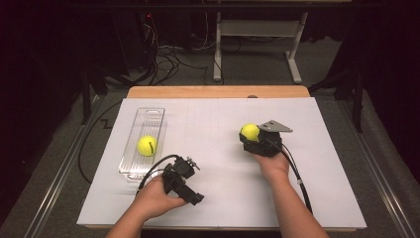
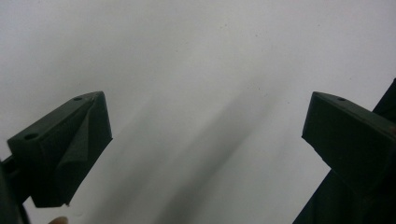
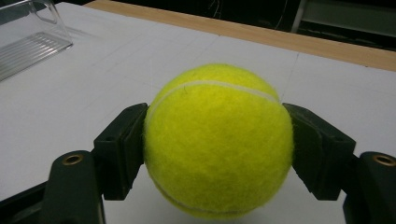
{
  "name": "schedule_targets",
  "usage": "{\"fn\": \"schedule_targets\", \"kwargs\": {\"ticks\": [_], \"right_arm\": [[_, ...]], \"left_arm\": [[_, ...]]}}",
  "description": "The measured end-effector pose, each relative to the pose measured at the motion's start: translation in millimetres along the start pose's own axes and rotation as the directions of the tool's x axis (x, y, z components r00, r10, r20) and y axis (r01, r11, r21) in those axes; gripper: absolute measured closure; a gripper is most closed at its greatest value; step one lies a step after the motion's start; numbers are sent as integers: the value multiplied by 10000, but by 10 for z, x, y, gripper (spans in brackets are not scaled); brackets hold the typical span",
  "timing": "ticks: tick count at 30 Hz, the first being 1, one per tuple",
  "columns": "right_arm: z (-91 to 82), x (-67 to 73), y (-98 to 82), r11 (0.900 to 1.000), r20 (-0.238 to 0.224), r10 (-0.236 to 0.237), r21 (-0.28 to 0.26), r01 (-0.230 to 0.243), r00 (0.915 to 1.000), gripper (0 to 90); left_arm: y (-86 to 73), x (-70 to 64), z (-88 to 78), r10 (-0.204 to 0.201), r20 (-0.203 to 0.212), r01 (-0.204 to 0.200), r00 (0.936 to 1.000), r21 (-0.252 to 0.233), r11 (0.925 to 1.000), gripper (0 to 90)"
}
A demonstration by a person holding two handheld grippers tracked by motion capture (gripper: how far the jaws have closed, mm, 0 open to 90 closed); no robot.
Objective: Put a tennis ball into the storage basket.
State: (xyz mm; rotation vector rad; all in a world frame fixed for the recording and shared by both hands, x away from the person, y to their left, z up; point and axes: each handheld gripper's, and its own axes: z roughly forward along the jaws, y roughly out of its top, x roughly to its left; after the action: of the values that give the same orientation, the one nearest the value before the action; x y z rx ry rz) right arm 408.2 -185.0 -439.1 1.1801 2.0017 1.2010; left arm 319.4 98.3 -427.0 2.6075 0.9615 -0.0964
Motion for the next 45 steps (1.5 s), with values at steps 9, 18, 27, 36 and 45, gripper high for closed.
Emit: {"fn": "schedule_targets", "kwargs": {"ticks": [9,18,27,36,45], "right_arm": [[-123,6,-49,9999,-86,10,-103,-11,10000,276],[-286,77,-162,9999,-268,-55,-157,51,9996,276],[-475,143,-225,9992,-480,-220,-344,203,9986,275],[-687,180,-313,9982,-652,-424,-457,395,9970,275],[-900,167,-378,9970,-600,-551,-577,516,9967,275]], "left_arm": [[-7,7,5,-28,-25,28,10000,-4,10000,23],[-12,15,-5,-65,-105,65,9999,-11,10000,22],[-16,20,-8,-82,-76,82,9999,-45,10000,21],[-23,34,-32,-133,36,133,9999,-185,9997,21],[-27,41,-40,-163,43,164,9999,-199,9997,21]]}}
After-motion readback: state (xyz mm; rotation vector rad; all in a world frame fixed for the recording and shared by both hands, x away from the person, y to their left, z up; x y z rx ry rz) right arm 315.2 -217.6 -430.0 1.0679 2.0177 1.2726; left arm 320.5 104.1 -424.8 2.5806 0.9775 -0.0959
